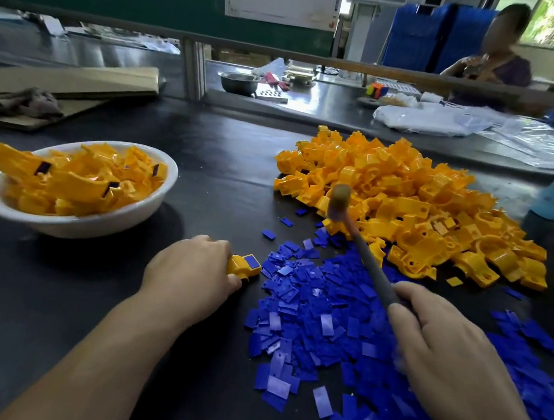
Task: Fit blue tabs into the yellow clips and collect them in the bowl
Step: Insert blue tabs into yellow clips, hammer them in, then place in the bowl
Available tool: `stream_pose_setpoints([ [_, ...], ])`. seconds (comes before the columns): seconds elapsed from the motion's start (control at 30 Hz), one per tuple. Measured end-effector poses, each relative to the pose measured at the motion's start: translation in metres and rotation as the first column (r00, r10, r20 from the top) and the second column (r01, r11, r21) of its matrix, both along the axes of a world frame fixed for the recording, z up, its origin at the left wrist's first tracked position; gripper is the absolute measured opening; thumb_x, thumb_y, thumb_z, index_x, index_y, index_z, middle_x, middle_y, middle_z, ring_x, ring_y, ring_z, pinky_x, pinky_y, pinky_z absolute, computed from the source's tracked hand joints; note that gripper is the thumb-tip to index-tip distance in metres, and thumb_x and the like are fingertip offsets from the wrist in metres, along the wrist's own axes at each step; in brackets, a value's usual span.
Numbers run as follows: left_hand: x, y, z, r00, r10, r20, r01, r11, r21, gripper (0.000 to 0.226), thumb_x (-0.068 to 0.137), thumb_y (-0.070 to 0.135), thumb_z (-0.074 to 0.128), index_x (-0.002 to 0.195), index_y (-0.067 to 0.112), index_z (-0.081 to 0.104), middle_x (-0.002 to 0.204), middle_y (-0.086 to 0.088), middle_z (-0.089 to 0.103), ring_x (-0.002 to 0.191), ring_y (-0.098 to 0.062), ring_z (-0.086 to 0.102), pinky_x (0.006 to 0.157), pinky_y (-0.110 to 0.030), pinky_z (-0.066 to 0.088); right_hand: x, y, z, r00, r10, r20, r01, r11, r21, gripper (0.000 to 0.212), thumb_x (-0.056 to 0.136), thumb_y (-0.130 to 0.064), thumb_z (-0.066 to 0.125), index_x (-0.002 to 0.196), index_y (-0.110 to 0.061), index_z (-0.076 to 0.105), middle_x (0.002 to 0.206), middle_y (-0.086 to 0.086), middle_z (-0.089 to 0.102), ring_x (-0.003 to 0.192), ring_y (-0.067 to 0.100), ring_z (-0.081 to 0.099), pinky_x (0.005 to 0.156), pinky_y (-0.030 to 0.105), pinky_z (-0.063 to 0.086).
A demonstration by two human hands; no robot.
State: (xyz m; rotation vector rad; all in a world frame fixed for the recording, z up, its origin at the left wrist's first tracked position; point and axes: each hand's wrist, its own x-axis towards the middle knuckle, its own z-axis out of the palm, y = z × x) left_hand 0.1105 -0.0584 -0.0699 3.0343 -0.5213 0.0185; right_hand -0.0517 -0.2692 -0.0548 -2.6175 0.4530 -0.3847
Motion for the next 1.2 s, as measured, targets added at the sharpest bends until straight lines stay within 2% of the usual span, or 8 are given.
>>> stream_pose_setpoints([
  [0.1,-0.001,-0.002,-0.002,0.999,-0.012,0.032,0.012,1.000,0.009,0.031,0.087,0.052,0.054,0.108,0.030,0.062,0.101,0.004,0.058,0.092,-0.020,0.060,0.062,-0.030,0.040,-0.002,0.013,0.005,0.996,0.068,0.062,-0.079,0.975,0.210,0.031,0.092,-0.043,0.037,0.122,-0.048,0.042,0.074,-0.010,0.057,0.062,0.005,0.057,0.058,0.025,0.046],
  [0.2,0.000,-0.003,-0.003,0.999,-0.019,0.040,0.019,1.000,-0.001,0.031,0.088,0.050,0.055,0.108,0.028,0.064,0.100,0.004,0.058,0.090,-0.020,0.061,0.064,-0.030,0.046,-0.003,0.023,0.005,0.991,0.131,0.010,-0.130,0.958,0.255,0.035,0.092,-0.041,0.043,0.119,-0.060,0.032,0.068,-0.010,0.059,0.058,-0.002,0.059,0.055,0.020,0.045],
  [0.33,0.003,-0.001,-0.003,0.999,-0.038,0.038,0.038,0.999,0.008,0.032,0.088,0.051,0.056,0.108,0.028,0.065,0.098,0.003,0.058,0.088,-0.021,0.062,0.065,-0.030,0.048,-0.003,0.030,0.004,0.982,0.189,0.000,-0.186,0.965,0.187,0.035,0.093,-0.040,0.044,0.122,-0.058,0.036,0.079,-0.030,0.059,0.074,-0.011,0.055,0.060,0.015,0.043],
  [0.5,0.004,-0.002,-0.004,0.996,-0.050,0.067,0.049,0.999,0.017,0.033,0.088,0.053,0.055,0.109,0.029,0.065,0.094,0.004,0.055,0.085,-0.019,0.061,0.064,-0.031,0.048,0.004,0.041,0.010,0.949,0.250,-0.194,-0.257,0.966,-0.016,0.037,0.098,-0.042,0.035,0.133,-0.048,0.024,0.114,-0.017,0.053,0.103,0.003,0.053,0.090,0.023,0.045],
  [0.77,0.003,-0.002,-0.006,0.995,-0.043,0.090,0.043,0.999,-0.004,0.029,0.087,0.048,0.055,0.101,0.025,0.066,0.089,0.004,0.051,0.086,-0.022,0.061,0.058,-0.029,0.037,0.007,0.043,0.002,0.977,0.213,0.030,-0.213,0.977,-0.005,0.043,0.093,-0.041,0.044,0.134,-0.048,0.035,0.091,-0.024,0.055,0.083,-0.006,0.053,0.065,0.011,0.044],
  [0.9,0.002,-0.003,-0.004,0.995,-0.040,0.093,0.040,0.999,0.000,0.027,0.088,0.048,0.055,0.100,0.026,0.065,0.089,0.004,0.050,0.078,-0.020,0.052,0.058,-0.029,0.036,0.016,0.052,0.003,0.962,0.243,-0.124,-0.247,0.969,-0.017,0.037,0.098,-0.041,0.037,0.134,-0.046,0.029,0.111,-0.017,0.056,0.098,0.003,0.054,0.085,0.021,0.046],
  [1.03,0.002,-0.003,-0.004,0.995,-0.031,0.096,0.032,0.999,-0.005,0.029,0.088,0.048,0.054,0.101,0.024,0.065,0.090,0.004,0.049,0.088,-0.023,0.060,0.060,-0.029,0.037,0.014,0.043,0.006,0.973,0.208,-0.101,-0.202,0.977,0.067,0.027,0.095,-0.040,0.044,0.113,-0.057,0.037,0.086,-0.020,0.055,0.077,-0.002,0.054,0.065,0.014,0.044],
  [1.2,0.003,0.001,0.003,0.999,0.048,0.005,-0.047,0.992,-0.119,0.034,0.083,0.054,0.053,0.096,0.025,0.068,0.088,0.004,0.062,0.078,-0.019,0.058,0.058,-0.031,0.040,0.010,0.013,-0.004,0.998,0.064,-0.015,-0.066,0.986,-0.156,0.038,0.084,-0.033,0.060,0.106,-0.055,0.038,0.078,-0.019,0.053,0.067,-0.001,0.053,0.055,0.015,0.040],
])
